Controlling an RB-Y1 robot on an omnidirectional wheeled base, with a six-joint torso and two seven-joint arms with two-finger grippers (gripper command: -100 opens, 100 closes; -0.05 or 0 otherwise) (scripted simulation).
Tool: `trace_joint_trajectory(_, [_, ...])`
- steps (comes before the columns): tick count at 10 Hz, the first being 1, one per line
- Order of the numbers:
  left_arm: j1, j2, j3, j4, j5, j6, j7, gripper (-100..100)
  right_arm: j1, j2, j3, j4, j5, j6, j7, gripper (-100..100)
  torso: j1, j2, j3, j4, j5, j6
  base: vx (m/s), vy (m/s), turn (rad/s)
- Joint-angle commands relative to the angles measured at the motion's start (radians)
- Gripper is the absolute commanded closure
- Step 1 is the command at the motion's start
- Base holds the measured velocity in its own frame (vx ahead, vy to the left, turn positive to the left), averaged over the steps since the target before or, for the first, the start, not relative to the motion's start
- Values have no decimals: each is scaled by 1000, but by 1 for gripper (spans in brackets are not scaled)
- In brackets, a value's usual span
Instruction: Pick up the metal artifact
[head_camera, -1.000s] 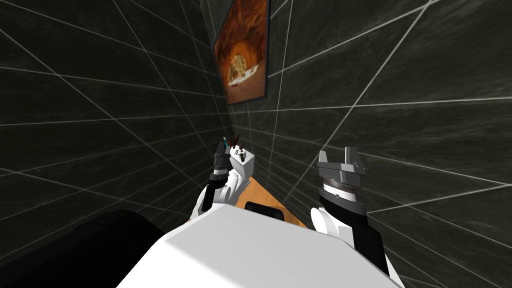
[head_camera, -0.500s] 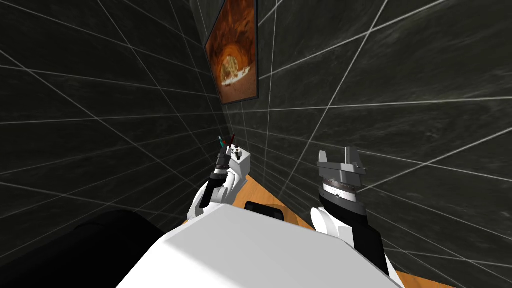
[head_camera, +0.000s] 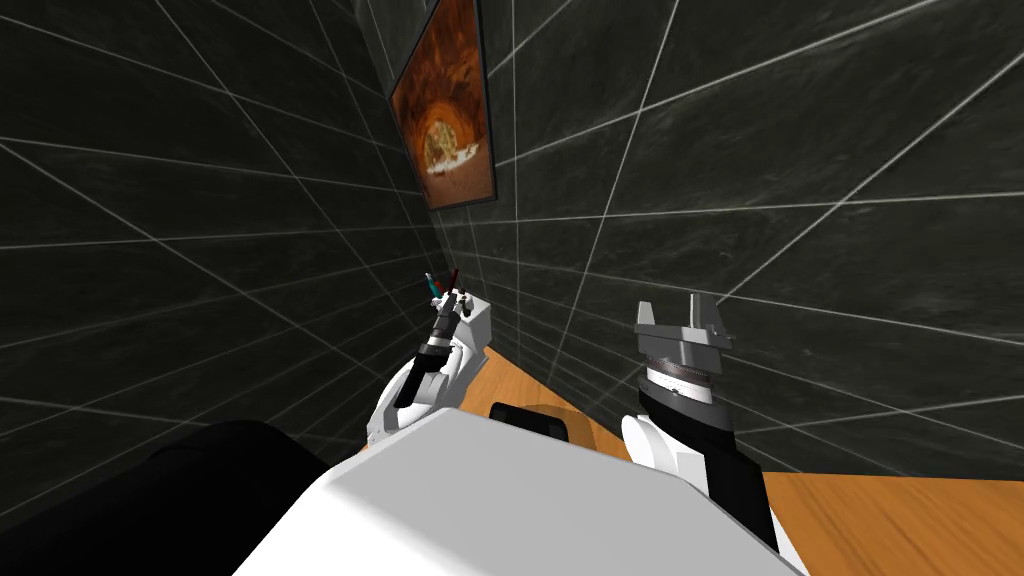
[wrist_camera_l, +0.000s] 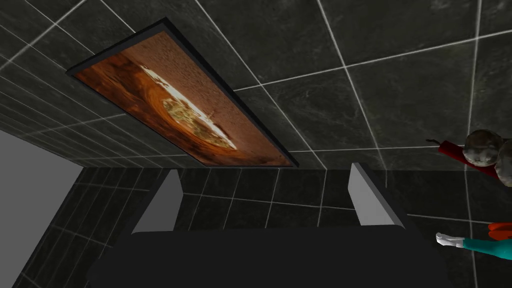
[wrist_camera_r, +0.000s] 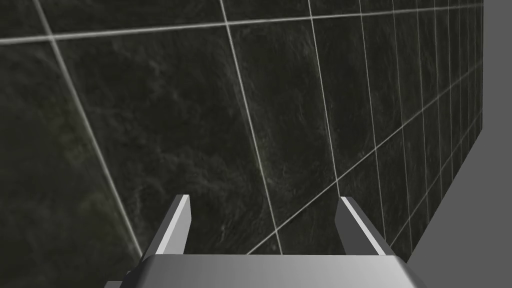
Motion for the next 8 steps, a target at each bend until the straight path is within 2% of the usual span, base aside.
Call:
trace_joint_trajectory(1, [-4, 23, 14, 42, 13, 17, 7, -100, 0, 0, 0, 0, 0, 0, 0, 0, 0, 0, 0, 0, 0, 0, -62, -56, -105])
trace_joint_trajectory(3, [-4, 66, 39, 94, 39, 69, 20, -100, 0, 0, 0, 0, 0, 0, 0, 0, 0, -1, -1, 0, 0, 1, -88, -94, -216])
trace_joint_trajectory(4, [-4, 66, 39, 94, 39, 69, 20, -100, 0, 0, 0, 0, 0, 0, 0, 0, -1, 0, 0, 0, 0, 0, -80, -58, -78])
trace_joint_trajectory(6, [-2, 115, 64, 145, 70, 121, 31, -100, 0, 0, 0, 0, 0, 0, 0, 0, 2, 0, 0, 0, 0, 0, -95, -67, -193])
trace_joint_trajectory(7, [-2, 115, 64, 151, 70, 121, 31, -100, 0, 0, 0, 0, 0, 0, 0, 0, 1, 1, 0, 0, 0, 0, -70, -58, -73])
trace_joint_trajectory(8, [0, 142, 76, 180, 87, 148, 36, -100, 0, 0, 0, 0, 0, 0, 0, 0, 2, -1, 0, 0, 0, 0, -69, -72, -146])
